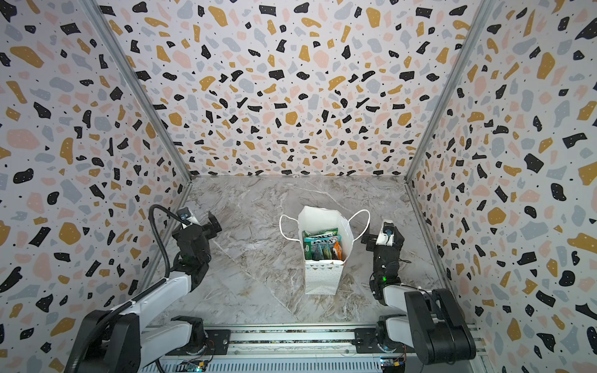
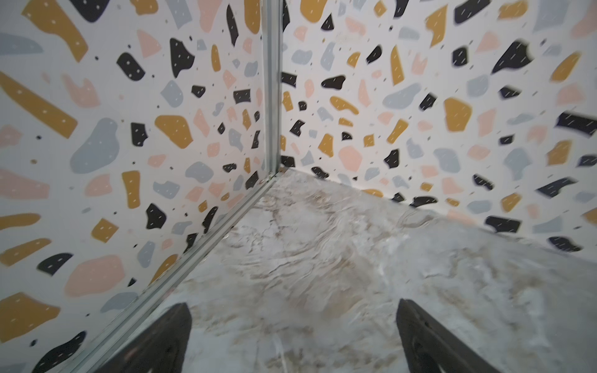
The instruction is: Take the snacks out of the paper bag
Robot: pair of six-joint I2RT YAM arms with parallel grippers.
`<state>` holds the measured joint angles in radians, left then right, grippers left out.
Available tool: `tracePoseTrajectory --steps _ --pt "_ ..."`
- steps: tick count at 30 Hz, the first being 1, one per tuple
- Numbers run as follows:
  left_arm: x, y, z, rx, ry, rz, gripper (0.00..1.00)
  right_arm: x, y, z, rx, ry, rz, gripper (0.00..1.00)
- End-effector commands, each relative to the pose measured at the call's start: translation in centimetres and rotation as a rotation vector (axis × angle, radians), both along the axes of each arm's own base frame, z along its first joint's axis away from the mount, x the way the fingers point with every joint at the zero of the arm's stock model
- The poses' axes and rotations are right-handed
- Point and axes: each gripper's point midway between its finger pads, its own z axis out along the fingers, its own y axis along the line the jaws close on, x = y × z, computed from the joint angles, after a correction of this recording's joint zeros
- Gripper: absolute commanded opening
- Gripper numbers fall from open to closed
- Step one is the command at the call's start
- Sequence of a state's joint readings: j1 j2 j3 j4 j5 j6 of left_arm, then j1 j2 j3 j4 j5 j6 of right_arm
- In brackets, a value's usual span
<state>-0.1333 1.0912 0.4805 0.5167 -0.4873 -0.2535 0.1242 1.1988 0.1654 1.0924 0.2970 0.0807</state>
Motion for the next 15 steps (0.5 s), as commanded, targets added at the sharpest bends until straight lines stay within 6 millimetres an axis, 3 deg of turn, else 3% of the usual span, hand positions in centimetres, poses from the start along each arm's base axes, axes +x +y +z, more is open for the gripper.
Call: tracePoseTrajectory --steps 1,4,10,15 --pt "-0.6 -4.4 -0.9 -0.204 0.125 -0.184 1.0 0.4 0.4 -1.0 0.086 0.133 0.001 0.99" --pt "-1.5 -9.6 1.9 -0.279 0.118 -0.375 1.0 0.0 0.7 -0.2 0.172 0.154 -0.005 0.99" --pt "-4.7 -19.3 8.6 -0.433 0.061 -0.759 0.95 -1.0 3.7 -0.2 0.253 0.217 0.159 0.99" --pt "-7.4 -24.8 13.3 -0.47 0.004 -0.934 0.87 -1.6 5.5 -0.2 0.263 0.246 0.251 0.99"
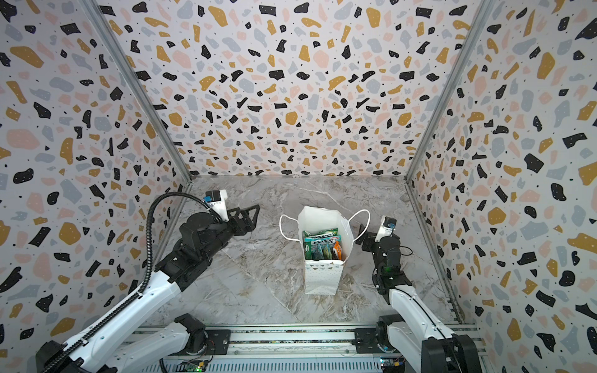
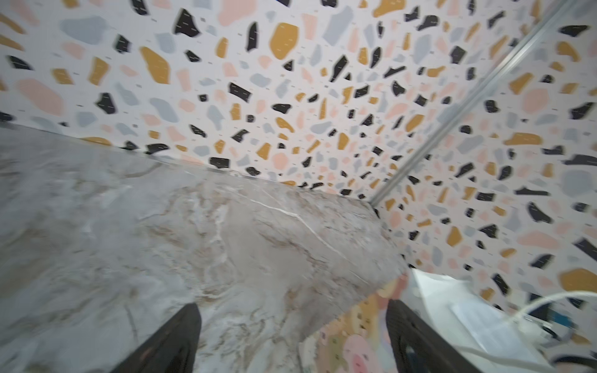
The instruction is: Take the snacks out of the paper bag
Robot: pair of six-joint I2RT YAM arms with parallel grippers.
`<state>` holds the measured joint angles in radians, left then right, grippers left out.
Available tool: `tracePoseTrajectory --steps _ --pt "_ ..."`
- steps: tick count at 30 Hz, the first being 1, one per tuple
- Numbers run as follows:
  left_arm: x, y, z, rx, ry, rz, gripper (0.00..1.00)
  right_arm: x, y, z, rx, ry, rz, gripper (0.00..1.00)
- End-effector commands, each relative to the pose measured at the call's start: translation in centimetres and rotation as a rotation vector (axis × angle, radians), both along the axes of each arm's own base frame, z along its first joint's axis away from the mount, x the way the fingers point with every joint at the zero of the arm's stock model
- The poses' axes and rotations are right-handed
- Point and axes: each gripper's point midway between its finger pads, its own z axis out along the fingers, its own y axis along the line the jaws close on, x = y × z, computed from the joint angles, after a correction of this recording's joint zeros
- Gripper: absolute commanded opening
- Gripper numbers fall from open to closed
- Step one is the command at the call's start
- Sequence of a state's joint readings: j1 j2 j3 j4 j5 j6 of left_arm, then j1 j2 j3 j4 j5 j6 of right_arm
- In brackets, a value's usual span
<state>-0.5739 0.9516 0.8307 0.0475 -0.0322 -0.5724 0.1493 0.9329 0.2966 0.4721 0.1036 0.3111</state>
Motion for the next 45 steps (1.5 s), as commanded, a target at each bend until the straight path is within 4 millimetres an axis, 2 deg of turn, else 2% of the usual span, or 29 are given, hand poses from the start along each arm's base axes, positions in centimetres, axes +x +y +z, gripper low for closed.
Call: tracePoseTrajectory --steps 1,3,7,9,12,18,23,28,29,33,37,45 --pt "-1.9 -3.3 3.5 -0.094 -0.025 -0.124 0.86 -0.5 1.7 0.4 0.039 0.032 0.079 0.99" --pt "-2.7 -5.2 4.4 -0.114 -0.028 -0.188 0.82 -0.5 1.7 0.6 0.034 0.029 0.081 0.99" --pt "-3.6 -8.0 5.2 -0.112 -0.03 -0.248 0.81 -0.4 1.8 0.6 0.03 0.029 0.089 0.99" --pt "-3.5 -8.5 5.1 -0.101 -0.027 -0.247 0.81 -0.3 2.0 0.5 0.031 0.033 0.096 0.99" --pt "-3.0 -8.8 4.3 -0.073 -0.003 -0.223 0.76 -0.3 2.2 0.4 0.033 0.039 0.107 0.99" --pt "-2.6 -9.9 3.6 -0.07 0.011 -0.247 0.49 -0.2 2.3 0.4 0.032 0.038 0.115 0.99" --pt "-2.2 -10.1 3.3 -0.066 0.007 -0.238 0.35 -0.1 2.7 0.2 0.036 0.047 0.133 0.99" --pt "-2.0 -10.4 3.0 -0.05 0.019 -0.242 0.03 -0.2 3.1 -0.1 0.042 0.061 0.148 0.99" --pt "-2.1 -10.4 2.9 -0.048 0.021 -0.242 0.0 -0.2 3.2 -0.1 0.043 0.064 0.151 0.99" --pt "-2.2 -10.3 3.0 -0.031 0.027 -0.247 0.0 -0.4 3.6 -0.6 0.046 0.091 0.163 0.99" --pt "-1.7 -9.0 4.1 -0.002 0.0 -0.178 0.0 -0.9 4.8 -1.1 0.056 0.133 0.218 0.99" --pt "1.0 -5.9 6.5 0.172 -0.064 -0.056 0.0 -2.6 7.5 -2.7 0.083 0.266 0.357 0.99"
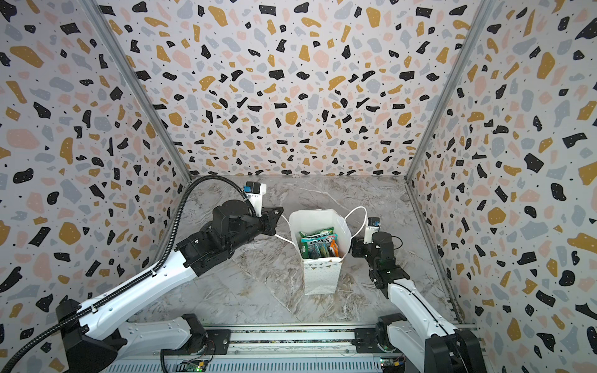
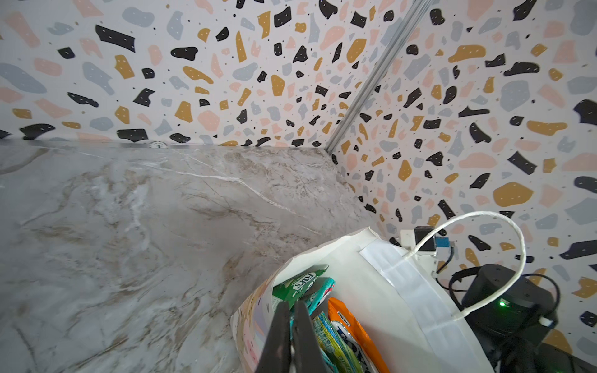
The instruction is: Take the snacks out of the paper bag
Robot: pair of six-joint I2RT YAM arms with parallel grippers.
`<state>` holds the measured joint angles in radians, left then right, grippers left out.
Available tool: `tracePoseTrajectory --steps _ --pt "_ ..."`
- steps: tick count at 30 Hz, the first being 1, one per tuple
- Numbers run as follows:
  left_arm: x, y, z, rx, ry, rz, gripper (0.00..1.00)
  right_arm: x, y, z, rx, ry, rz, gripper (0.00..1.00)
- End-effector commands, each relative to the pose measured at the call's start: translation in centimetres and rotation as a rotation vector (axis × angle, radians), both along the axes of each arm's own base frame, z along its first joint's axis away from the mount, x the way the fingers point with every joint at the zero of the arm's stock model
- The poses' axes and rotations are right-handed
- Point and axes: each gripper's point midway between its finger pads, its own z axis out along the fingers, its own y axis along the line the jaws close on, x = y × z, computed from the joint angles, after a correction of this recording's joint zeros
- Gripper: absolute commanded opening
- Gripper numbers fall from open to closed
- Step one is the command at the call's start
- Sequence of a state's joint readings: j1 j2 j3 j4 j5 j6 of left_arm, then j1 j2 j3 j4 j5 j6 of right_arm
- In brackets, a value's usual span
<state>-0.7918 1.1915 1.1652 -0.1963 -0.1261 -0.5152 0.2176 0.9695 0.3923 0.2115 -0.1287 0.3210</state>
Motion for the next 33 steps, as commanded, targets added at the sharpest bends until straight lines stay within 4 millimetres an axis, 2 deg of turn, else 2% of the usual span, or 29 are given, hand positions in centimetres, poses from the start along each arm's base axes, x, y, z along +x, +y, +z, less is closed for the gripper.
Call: tracePoseTrajectory --steps 1,4,6,11,16,20,27,33 --pt "2.2 2.3 4.9 0.016 -0.153 0.066 0.0 -1.2 1.9 -0.2 0.036 0.061 0.099 0.99" --pt "3.1 3.2 6.0 0.025 -0.222 0.032 0.0 -2.1 3.5 -0.5 0.065 0.071 0.181 0.99" --pt "3.7 3.7 6.8 0.066 -0.267 0.021 0.0 -2.9 5.3 -0.4 0.108 0.063 0.272 1.0" --pt "6.4 4.6 6.5 0.137 -0.283 -0.022 0.0 -4.0 10.1 0.2 0.201 0.05 0.447 0.97" --pt "9.9 6.5 6.8 0.143 -0.291 -0.033 0.0 -3.8 14.5 0.0 0.21 0.053 0.522 0.95" --pt "12.0 7.1 6.7 0.253 -0.308 -0.035 0.0 -2.9 17.2 -0.2 0.211 0.041 0.538 0.94" --pt "14.4 9.1 8.4 0.343 -0.38 0.04 0.0 0.1 21.7 -0.1 0.249 0.021 0.543 0.89" --pt "15.9 9.2 10.1 0.401 -0.437 0.023 0.0 3.1 25.1 0.9 0.289 -0.033 0.537 0.88"
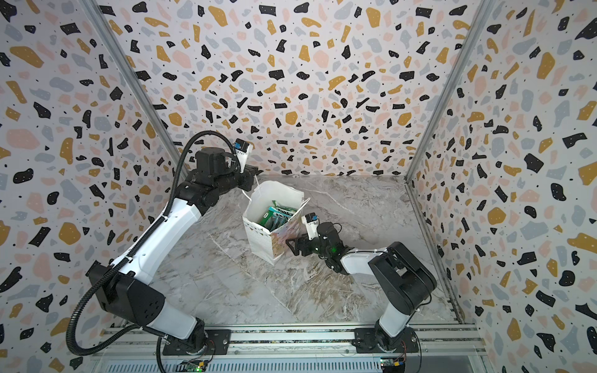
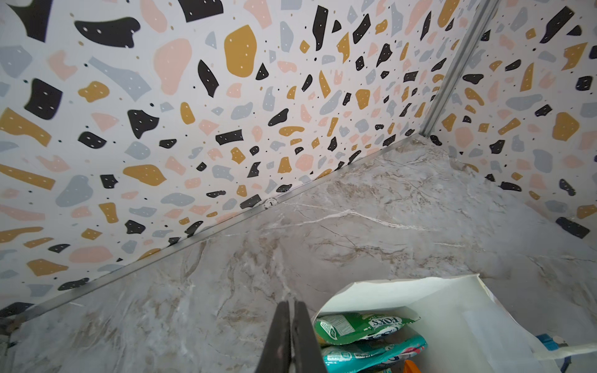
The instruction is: Take the snacks out of the paper bag
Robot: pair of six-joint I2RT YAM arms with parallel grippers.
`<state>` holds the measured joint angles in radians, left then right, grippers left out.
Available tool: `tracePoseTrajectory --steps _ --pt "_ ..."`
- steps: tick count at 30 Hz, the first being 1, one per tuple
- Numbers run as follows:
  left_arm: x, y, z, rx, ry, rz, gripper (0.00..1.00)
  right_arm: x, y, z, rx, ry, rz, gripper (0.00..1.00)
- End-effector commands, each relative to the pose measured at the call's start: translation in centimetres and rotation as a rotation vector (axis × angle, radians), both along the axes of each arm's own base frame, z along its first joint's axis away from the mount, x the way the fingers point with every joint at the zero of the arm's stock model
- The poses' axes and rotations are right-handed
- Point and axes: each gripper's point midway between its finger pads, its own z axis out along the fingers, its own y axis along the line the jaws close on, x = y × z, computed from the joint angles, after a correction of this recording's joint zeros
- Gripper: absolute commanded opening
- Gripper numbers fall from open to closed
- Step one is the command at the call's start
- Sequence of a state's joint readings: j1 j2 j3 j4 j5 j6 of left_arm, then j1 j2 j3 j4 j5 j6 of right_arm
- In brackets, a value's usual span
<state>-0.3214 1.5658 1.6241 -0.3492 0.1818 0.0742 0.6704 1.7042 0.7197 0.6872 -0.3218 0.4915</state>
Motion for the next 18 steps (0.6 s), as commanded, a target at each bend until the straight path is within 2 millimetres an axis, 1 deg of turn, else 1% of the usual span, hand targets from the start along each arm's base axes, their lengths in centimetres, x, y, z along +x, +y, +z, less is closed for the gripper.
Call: tracePoseTrajectory --steps 1,5,8,10,12,15,18 --pt "0.8 0.4 8.0 -0.002 -0.251 -0.011 0.0 2.5 2.0 3.7 0.102 -0.088 -0.032 0.88" --pt "1.5 0.1 9.0 0.022 -0.286 -0.03 0.0 4.6 4.4 4.3 0.154 -0.099 -0.031 0.88" --pt "1.8 -0.3 9.4 0.029 -0.3 -0.05 0.0 6.2 6.3 4.4 0.178 -0.093 -0.028 0.88" --pt "1.8 -0.7 9.3 0.022 -0.291 -0.071 0.0 6.8 7.5 4.4 0.195 -0.092 -0.018 0.87" --pt "1.6 -1.0 9.2 0.011 -0.278 -0.087 0.0 7.2 8.3 4.3 0.202 -0.086 -0.012 0.87" --pt "1.3 -0.9 8.6 -0.015 -0.252 -0.083 0.0 7.0 8.3 3.8 0.194 -0.072 -0.014 0.88" --pt "0.2 -1.1 8.0 -0.063 -0.231 -0.091 0.0 6.0 6.7 2.6 0.149 -0.06 -0.038 0.88"
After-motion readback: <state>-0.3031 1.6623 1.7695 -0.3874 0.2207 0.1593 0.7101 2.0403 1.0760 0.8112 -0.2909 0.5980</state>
